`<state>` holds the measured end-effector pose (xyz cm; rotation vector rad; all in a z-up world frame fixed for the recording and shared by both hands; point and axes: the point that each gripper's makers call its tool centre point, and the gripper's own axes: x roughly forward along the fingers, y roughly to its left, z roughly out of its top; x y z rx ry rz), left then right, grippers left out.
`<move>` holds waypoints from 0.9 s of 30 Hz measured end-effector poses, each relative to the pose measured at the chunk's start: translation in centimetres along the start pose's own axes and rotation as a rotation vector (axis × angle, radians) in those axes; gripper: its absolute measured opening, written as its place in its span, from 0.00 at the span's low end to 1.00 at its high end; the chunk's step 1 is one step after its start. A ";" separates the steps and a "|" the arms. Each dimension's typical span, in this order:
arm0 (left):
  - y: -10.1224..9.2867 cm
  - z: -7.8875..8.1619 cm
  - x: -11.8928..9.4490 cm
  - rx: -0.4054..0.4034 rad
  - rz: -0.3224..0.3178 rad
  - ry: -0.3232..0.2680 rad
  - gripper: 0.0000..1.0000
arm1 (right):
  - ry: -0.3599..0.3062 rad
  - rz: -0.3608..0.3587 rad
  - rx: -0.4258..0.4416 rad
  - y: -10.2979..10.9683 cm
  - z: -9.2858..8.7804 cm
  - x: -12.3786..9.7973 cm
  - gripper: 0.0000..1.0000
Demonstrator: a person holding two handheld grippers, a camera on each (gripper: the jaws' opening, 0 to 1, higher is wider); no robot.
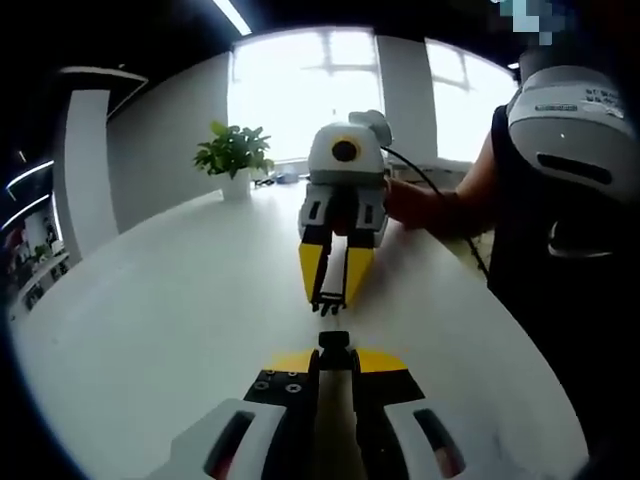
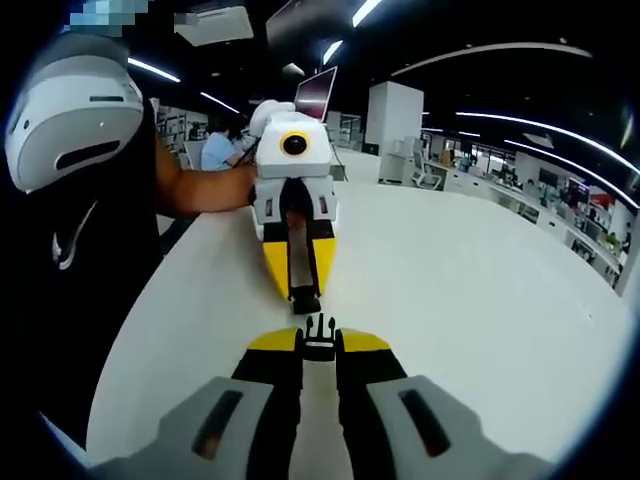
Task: Snap the two parts of the plastic buckle together until the buckle closes and remains connected.
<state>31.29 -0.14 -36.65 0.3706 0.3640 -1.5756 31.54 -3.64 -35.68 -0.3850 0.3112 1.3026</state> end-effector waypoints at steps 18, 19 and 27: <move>-0.6 -0.3 0.1 0.004 -0.025 0.018 0.11 | 0.049 0.042 -0.014 1.1 -0.7 0.5 0.11; -0.6 -0.3 0.0 0.002 -0.027 0.018 0.11 | 0.048 0.044 -0.013 1.1 -0.7 0.5 0.11; -0.6 -0.4 0.3 -0.001 -0.030 0.021 0.11 | 0.053 0.058 -0.017 1.5 -0.8 0.7 0.11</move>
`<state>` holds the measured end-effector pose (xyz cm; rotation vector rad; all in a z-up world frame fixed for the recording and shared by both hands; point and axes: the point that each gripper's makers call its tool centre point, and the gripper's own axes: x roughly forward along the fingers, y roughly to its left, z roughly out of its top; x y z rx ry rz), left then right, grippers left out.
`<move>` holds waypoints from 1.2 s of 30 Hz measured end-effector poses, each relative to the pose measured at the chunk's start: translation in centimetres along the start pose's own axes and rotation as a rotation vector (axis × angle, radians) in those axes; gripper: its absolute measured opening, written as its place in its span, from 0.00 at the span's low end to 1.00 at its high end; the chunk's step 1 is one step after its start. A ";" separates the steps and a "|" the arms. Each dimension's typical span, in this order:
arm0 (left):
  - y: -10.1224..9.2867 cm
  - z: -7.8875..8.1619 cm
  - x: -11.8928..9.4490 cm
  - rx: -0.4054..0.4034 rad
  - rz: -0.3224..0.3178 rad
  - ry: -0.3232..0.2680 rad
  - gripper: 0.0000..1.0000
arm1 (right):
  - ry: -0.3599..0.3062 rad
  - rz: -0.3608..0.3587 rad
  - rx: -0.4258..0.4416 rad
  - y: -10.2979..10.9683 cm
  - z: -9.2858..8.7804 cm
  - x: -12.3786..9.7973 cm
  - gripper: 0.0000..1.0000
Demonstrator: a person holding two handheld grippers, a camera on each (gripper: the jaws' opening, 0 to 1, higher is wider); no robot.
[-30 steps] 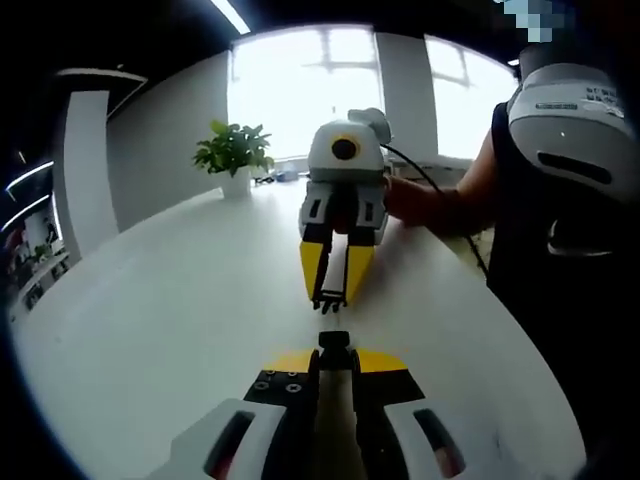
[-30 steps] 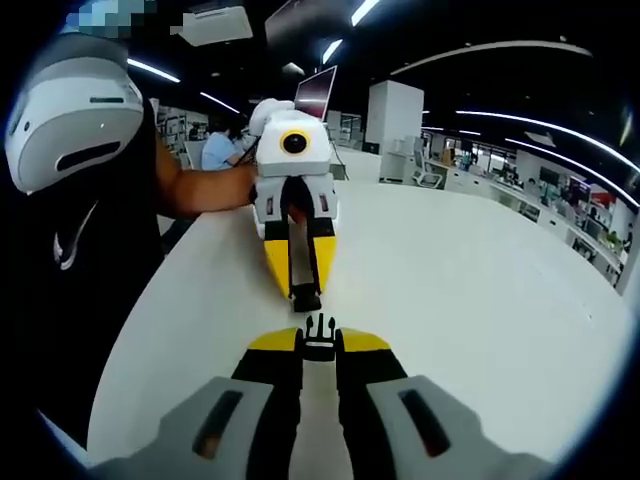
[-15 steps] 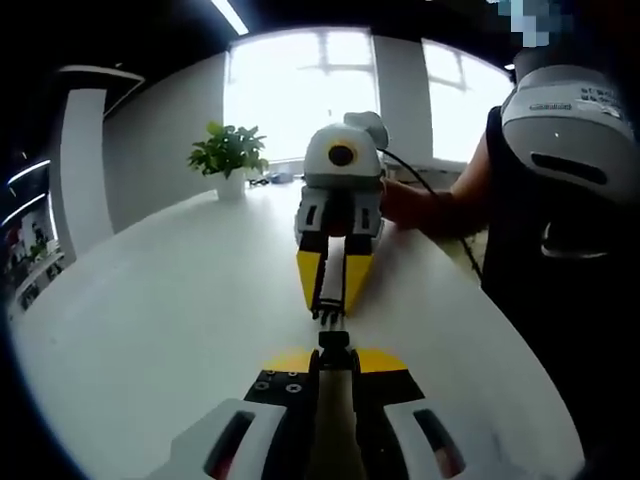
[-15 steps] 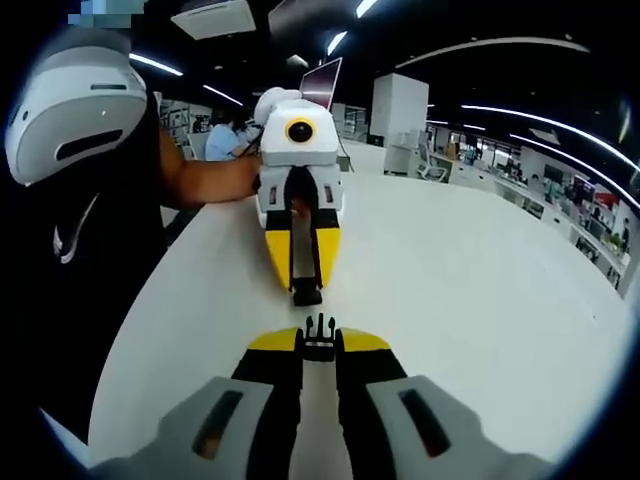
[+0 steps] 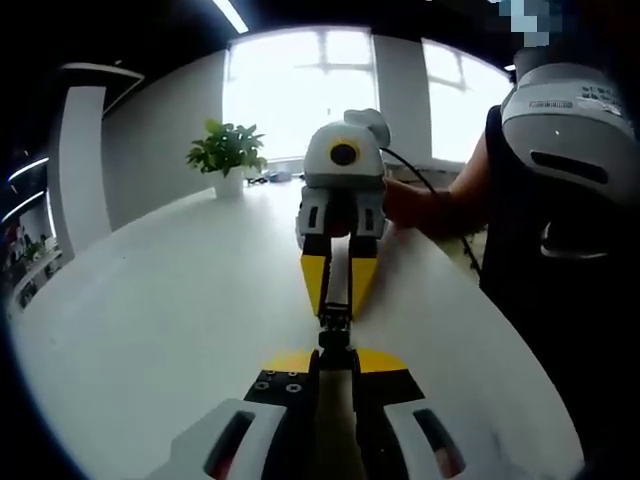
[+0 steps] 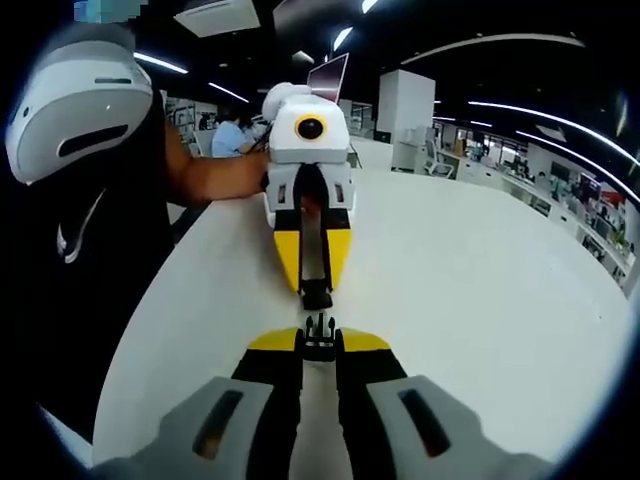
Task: Snap the two parts of the plastic buckle together until the buckle closes and remains connected.
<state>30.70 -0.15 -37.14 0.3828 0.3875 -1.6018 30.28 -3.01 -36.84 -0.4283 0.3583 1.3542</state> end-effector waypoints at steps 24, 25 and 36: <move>-0.8 0.0 0.3 -0.001 -0.033 0.005 0.11 | -0.011 0.024 -0.036 0.7 0.4 0.3 0.11; -0.8 0.0 0.3 0.000 -0.031 0.006 0.11 | -0.010 0.024 -0.036 0.7 0.4 0.3 0.11; -1.0 0.2 0.3 -0.002 -0.041 -0.003 0.11 | -0.015 0.032 -0.048 0.9 0.5 0.3 0.11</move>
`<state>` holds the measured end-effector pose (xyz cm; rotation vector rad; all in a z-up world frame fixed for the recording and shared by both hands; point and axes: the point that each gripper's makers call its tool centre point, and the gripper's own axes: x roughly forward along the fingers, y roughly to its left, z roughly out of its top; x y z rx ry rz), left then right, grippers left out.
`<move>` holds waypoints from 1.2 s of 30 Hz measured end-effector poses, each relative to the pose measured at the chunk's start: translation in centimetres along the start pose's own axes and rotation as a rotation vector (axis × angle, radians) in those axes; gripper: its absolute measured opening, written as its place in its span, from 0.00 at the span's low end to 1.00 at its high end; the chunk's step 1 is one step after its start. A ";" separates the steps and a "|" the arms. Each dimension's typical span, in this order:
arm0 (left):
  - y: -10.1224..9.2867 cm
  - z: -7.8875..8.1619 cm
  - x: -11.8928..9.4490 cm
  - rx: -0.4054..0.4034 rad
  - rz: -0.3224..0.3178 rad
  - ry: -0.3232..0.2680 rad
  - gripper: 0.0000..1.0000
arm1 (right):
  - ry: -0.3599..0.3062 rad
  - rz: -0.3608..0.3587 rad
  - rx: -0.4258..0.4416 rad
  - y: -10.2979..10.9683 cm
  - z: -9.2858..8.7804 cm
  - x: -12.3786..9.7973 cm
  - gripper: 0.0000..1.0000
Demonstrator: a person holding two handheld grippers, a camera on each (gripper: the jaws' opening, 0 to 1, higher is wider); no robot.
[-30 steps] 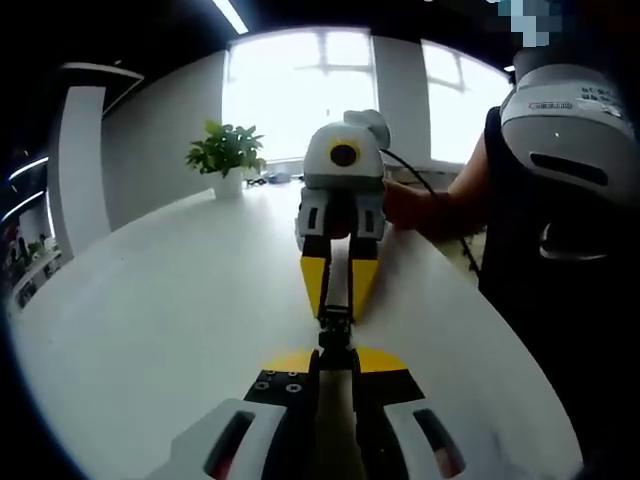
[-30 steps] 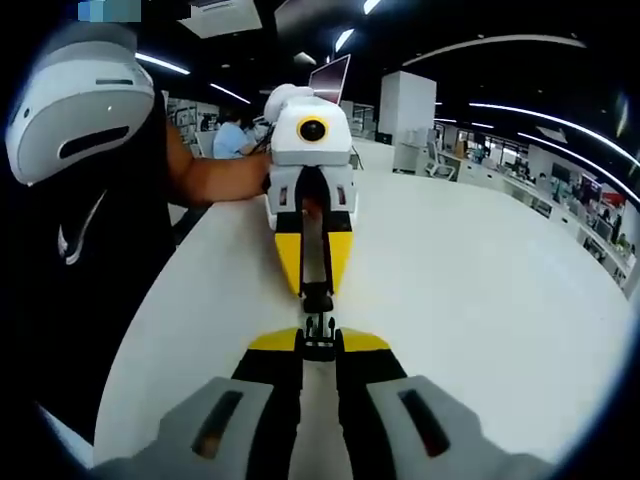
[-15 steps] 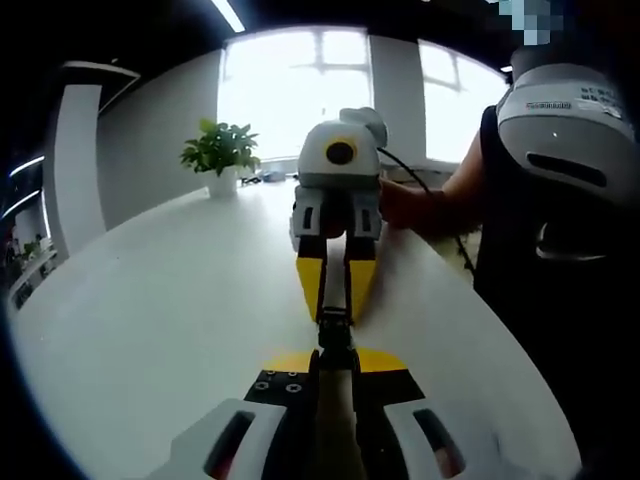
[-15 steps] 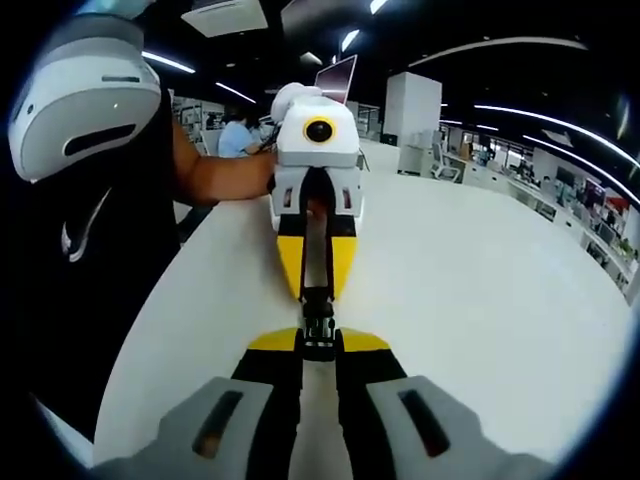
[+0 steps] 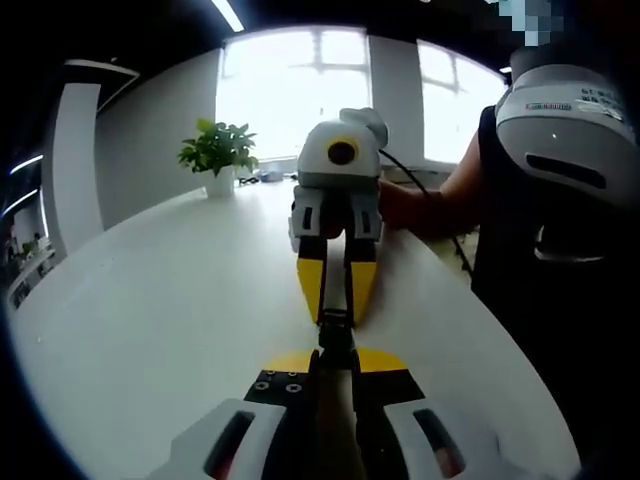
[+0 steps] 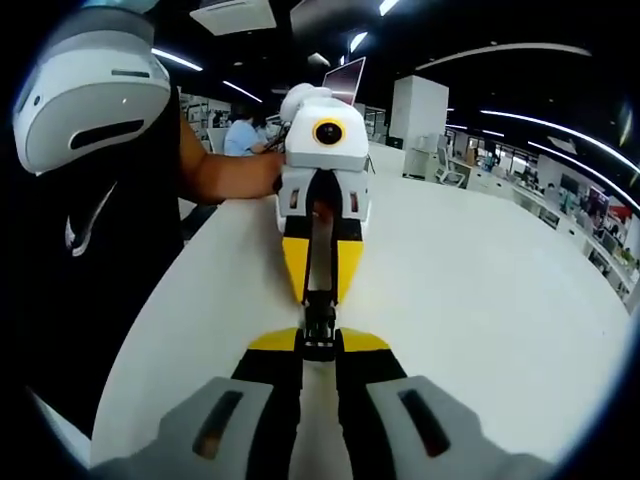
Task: Snap the two parts of the plastic buckle together until the buckle closes and remains connected.
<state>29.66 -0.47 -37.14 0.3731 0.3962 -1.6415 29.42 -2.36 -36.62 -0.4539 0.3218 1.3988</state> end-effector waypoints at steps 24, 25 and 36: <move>-0.1 -0.6 0.0 -0.003 0.008 0.026 0.11 | -0.008 -0.001 0.014 -0.1 -0.3 0.0 0.18; -0.1 -0.6 0.0 -0.004 0.009 0.026 0.11 | -0.006 -0.001 0.018 -0.1 -0.4 -0.1 0.17; -0.2 -0.6 0.0 -0.008 0.005 0.024 0.11 | 0.005 0.000 0.046 -0.1 -0.5 0.0 0.12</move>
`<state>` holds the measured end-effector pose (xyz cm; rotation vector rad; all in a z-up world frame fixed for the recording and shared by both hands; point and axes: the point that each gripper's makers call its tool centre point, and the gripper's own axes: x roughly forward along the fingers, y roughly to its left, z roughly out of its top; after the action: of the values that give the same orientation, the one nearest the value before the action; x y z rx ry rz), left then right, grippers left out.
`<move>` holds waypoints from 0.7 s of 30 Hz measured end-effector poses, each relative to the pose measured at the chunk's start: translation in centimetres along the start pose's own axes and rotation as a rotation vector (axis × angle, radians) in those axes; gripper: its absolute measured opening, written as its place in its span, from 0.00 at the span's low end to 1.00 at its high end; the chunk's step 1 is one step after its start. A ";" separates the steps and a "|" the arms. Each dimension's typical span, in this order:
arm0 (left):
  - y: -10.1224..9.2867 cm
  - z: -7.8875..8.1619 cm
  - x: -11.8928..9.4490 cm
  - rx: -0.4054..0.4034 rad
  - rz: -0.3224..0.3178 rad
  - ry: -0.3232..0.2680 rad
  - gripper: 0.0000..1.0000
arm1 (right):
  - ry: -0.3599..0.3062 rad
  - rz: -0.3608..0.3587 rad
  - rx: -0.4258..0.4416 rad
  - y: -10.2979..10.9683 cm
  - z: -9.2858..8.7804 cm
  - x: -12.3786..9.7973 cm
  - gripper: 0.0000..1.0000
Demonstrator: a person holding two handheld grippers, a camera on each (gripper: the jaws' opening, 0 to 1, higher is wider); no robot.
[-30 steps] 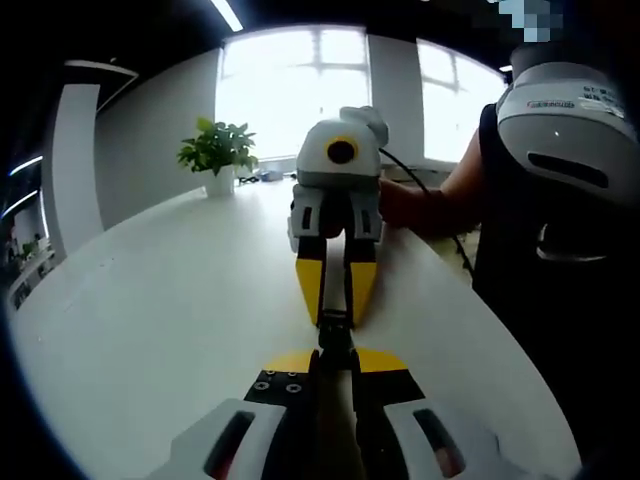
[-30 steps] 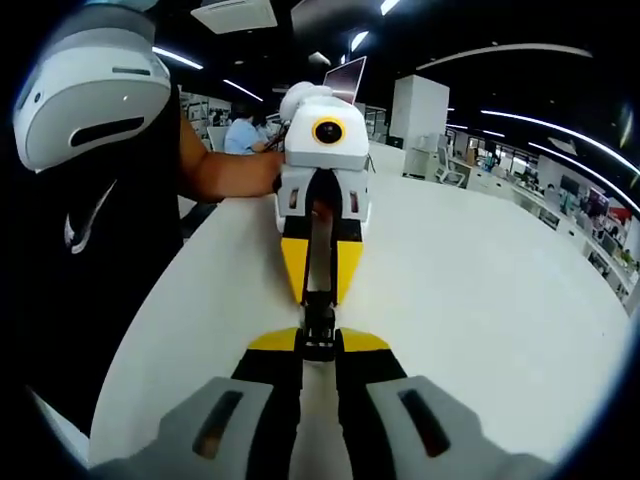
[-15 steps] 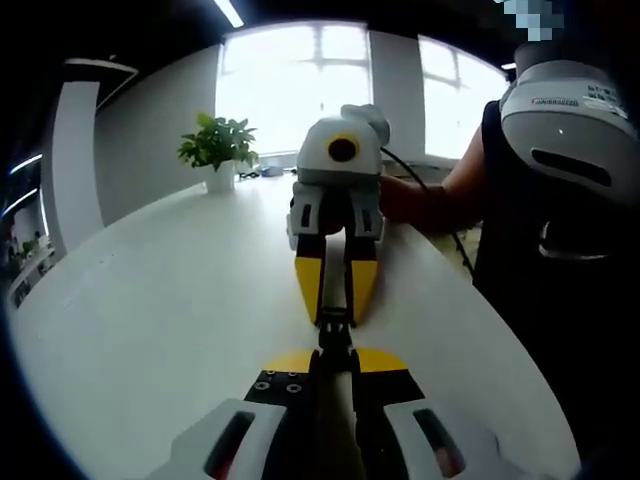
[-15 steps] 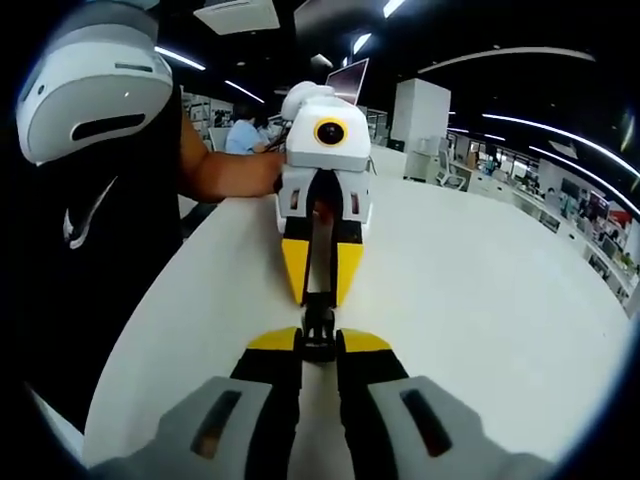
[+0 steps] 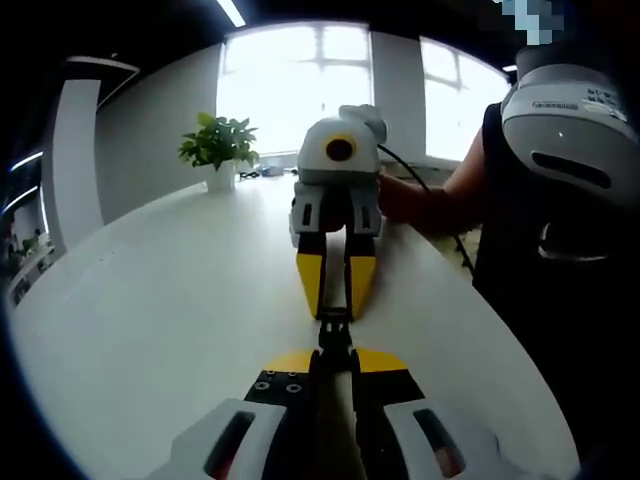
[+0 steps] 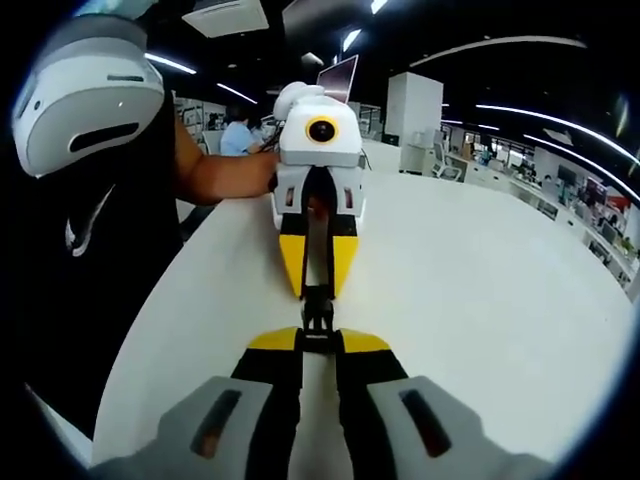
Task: Snap the two parts of the plastic buckle together until the buckle closes and remains connected.
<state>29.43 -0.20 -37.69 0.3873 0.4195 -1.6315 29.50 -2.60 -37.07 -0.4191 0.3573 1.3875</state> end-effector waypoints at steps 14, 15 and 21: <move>-0.4 0.3 0.6 0.012 0.009 0.005 0.10 | 0.007 0.006 0.036 0.1 -0.2 -0.1 0.10; -0.3 0.3 0.6 0.011 0.008 0.004 0.10 | 0.008 0.006 0.035 0.1 -0.2 -0.1 0.10; -0.3 0.3 0.6 0.007 0.001 0.000 0.09 | 0.002 0.015 0.030 0.1 -0.2 -0.1 0.10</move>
<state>29.08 -0.83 -37.68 0.3928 0.4135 -1.6326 29.39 -2.73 -37.19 -0.3944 0.3833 1.3948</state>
